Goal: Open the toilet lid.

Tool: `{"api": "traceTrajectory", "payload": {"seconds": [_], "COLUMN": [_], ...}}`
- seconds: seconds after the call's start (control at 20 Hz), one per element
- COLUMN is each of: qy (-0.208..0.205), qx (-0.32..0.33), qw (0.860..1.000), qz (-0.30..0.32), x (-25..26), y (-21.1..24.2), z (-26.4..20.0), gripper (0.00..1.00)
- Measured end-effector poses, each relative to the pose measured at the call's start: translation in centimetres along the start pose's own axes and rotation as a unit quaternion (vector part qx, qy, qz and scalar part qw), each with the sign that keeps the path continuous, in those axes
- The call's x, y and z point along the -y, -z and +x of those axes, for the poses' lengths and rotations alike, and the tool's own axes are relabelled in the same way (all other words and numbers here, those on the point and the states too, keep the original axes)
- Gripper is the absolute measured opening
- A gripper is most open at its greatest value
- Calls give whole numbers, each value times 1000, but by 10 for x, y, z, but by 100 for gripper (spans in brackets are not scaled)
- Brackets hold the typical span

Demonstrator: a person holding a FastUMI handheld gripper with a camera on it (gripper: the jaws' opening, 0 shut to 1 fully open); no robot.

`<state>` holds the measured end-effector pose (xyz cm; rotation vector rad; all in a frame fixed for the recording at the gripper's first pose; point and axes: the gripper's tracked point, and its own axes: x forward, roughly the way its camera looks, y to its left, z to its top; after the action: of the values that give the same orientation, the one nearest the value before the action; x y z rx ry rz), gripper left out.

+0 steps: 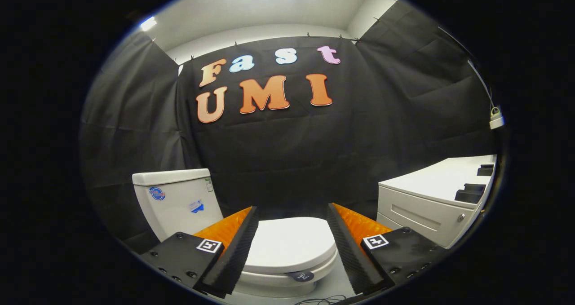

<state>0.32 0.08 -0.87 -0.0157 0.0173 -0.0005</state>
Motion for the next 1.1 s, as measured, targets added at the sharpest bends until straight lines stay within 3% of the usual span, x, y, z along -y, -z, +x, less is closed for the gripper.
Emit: {"api": "traceTrajectory", "payload": {"seconds": [0.55,1.1], "qy": [-9,-43], "qx": [20,31], "qw": [1000,999], "qz": [-20,-11], "x": [-11,-35], "y": [-17,-34], "z": [11,33], "gripper": [98,98]}}
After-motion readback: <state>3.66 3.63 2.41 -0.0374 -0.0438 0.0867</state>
